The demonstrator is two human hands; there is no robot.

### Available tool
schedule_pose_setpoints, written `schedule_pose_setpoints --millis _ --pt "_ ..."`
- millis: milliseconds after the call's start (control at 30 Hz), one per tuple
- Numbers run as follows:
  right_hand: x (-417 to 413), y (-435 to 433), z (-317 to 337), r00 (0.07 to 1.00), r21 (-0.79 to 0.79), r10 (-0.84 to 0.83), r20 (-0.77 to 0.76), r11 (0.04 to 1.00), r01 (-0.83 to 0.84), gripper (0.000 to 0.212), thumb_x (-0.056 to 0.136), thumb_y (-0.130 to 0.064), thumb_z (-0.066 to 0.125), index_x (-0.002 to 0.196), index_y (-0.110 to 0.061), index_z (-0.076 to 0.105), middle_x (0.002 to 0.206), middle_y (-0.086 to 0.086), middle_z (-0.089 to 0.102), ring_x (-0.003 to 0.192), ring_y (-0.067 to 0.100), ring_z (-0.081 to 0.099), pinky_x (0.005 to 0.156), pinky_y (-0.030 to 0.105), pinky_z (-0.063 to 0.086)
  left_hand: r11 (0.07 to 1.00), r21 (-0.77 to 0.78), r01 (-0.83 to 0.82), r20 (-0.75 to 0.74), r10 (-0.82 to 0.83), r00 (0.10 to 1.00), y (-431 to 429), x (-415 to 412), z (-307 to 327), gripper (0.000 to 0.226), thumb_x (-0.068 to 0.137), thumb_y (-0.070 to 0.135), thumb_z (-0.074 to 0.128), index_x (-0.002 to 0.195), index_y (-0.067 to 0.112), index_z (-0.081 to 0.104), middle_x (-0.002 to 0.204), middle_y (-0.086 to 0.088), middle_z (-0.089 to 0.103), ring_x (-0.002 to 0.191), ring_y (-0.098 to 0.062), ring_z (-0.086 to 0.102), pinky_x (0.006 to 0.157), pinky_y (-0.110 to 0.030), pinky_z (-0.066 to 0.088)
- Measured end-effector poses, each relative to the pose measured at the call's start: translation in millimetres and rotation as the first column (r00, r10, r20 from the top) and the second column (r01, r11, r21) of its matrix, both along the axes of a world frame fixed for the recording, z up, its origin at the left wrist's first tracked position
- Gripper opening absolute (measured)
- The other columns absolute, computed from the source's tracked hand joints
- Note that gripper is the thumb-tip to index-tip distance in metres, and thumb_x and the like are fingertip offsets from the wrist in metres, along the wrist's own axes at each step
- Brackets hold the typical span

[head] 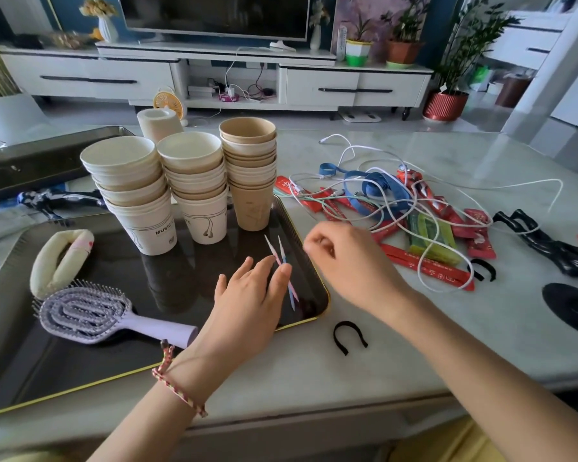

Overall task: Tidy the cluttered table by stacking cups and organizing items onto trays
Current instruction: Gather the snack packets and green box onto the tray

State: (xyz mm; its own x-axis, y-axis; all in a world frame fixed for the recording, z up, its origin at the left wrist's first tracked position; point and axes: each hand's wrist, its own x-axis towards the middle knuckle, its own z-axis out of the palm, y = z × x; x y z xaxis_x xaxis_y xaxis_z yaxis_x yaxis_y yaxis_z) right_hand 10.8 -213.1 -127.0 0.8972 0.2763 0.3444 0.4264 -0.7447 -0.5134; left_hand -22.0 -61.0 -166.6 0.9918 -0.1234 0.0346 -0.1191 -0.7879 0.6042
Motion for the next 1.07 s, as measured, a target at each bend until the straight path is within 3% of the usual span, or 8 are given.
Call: schedule_pose_setpoints --millis 100,200,367,634,734,834,967,1067 --pt "17.0 -10.3 -2.1 0.994 -0.073 -0.108 -0.036 0.992 0.105 0.011 0.089 -0.013 0.054 0.082 -0.013 0.062 0.074 -0.001 0.061 0.07 0.017 0.058 0.063 0.03 0.048 1.0 -0.025 -0.002 -0.001 0.002 1.0 -5.7 -0.4 2.2 0.047 0.098 0.04 0.016 0.135 0.025 0.04 0.145 0.009 0.038 0.143 -0.015 0.012 0.114 -0.048 0.005" --pt "23.8 -10.1 -15.0 0.978 -0.343 -0.188 -0.087 0.928 0.147 0.012 0.089 -0.025 0.057 0.091 -0.014 0.062 0.09 0.003 0.065 0.083 0.023 0.061 0.063 0.027 0.041 0.998 -0.052 0.041 0.038 -0.039 0.999 -11.0 0.3 3.4 0.047 0.097 0.04 0.018 0.13 0.021 0.044 0.141 0.004 0.044 0.139 -0.017 0.024 0.113 -0.041 0.017" --pt "27.7 -2.8 -24.0 0.965 -0.54 -0.262 -0.028 0.816 0.207 0.019 0.09 -0.029 0.055 0.098 -0.013 0.06 0.098 0.008 0.064 0.089 0.029 0.062 0.062 0.027 0.035 0.99 -0.137 0.043 0.051 -0.037 0.998 -14.7 -0.4 5.6 0.04 0.097 0.041 0.028 0.124 0.017 0.046 0.119 -0.002 0.057 0.107 -0.022 0.052 0.094 -0.038 0.041" --pt "27.6 -11.0 -10.5 0.937 -0.345 -0.339 -0.089 0.892 0.29 0.04 0.08 -0.023 0.06 0.049 -0.014 0.036 0.048 -0.001 0.036 0.044 0.015 0.038 0.042 0.023 0.022 0.996 -0.069 0.057 0.099 -0.05 0.994 -13.4 -2.1 1.8 0.047 0.096 0.042 0.031 0.135 0.017 0.041 0.125 -0.001 0.054 0.114 -0.018 0.048 0.1 -0.034 0.037" --pt "25.2 -20.6 2.5 0.945 -0.121 -0.321 -0.063 0.942 0.312 0.025 0.075 -0.017 0.064 0.057 -0.003 0.056 0.05 0.007 0.053 0.046 0.016 0.049 0.036 0.02 0.028 0.996 -0.072 0.042 0.11 -0.034 0.993 -13.2 -1.1 0.4 0.047 0.096 0.042 0.031 0.134 0.017 0.042 0.129 -0.001 0.052 0.118 -0.018 0.047 0.103 -0.033 0.034" --pt "11.1 -14.6 8.8 0.979 0.073 -0.187 -0.086 0.978 0.193 0.012 0.073 -0.014 0.067 0.064 -0.012 0.059 0.053 -0.006 0.056 0.048 0.004 0.048 0.043 0.01 0.035 0.995 -0.101 0.025 0.133 -0.012 0.991 -13.6 0.5 -1.5 0.046 0.097 0.041 0.031 0.134 0.017 0.042 0.131 -0.001 0.051 0.12 -0.017 0.045 0.098 -0.024 0.033" --pt "-13.5 6.2 -0.3 0.996 -0.004 -0.056 -0.065 0.998 0.056 0.016 0.081 -0.02 0.065 0.071 -0.016 0.053 0.061 -0.006 0.057 0.055 0.01 0.05 0.049 0.025 0.038 0.973 -0.229 0.0 0.109 0.025 0.994 -13.3 1.8 -2.0 0.051 0.096 0.041 0.03 0.141 0.016 0.03 0.134 -0.001 0.051 0.124 -0.016 0.045 0.097 -0.025 0.035" --pt "-22.3 11.6 -2.2 0.99 -0.082 -0.024 0.137 0.996 0.036 0.011 0.085 -0.016 0.059 0.078 -0.01 0.053 0.071 0.003 0.059 0.061 0.018 0.051 0.052 0.027 0.035 0.953 -0.303 -0.012 0.091 0.041 0.995 -12.7 0.3 -1.8 0.05 0.097 0.039 0.03 0.142 0.017 0.028 0.129 0.004 0.053 0.124 -0.016 0.045 0.089 -0.017 0.031"
